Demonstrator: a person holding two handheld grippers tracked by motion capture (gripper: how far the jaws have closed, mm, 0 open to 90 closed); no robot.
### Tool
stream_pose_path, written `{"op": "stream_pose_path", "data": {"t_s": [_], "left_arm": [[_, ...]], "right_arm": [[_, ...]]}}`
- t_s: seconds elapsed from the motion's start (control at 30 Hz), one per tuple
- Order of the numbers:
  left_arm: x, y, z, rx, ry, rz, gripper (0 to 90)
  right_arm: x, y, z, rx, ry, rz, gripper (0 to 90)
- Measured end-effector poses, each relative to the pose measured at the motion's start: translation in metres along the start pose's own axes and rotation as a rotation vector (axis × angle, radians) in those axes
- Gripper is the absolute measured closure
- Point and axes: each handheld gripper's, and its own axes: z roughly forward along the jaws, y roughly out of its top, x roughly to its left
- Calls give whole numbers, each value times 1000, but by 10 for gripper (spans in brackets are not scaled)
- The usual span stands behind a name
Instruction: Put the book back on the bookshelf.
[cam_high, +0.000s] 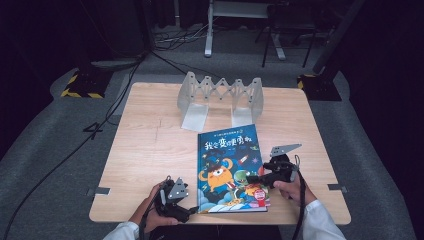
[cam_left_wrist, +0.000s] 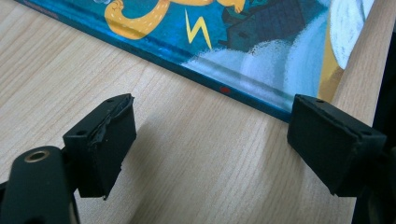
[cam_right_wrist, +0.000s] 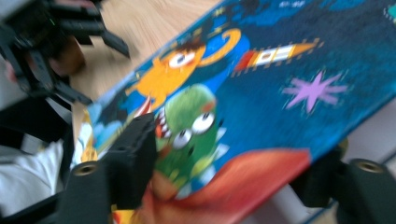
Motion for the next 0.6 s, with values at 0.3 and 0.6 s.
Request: {"op": "stream_pose_path", "data": {"t_s": [0.3,0.6], "left_arm": [[0,0,0,-1,-3,1,159],[2,1,0,6,-3,-6,161]], "right_arm": [[13,15,0,-92,52,-89,528],[30,10,-7,-142,-6,-165,531]]}}
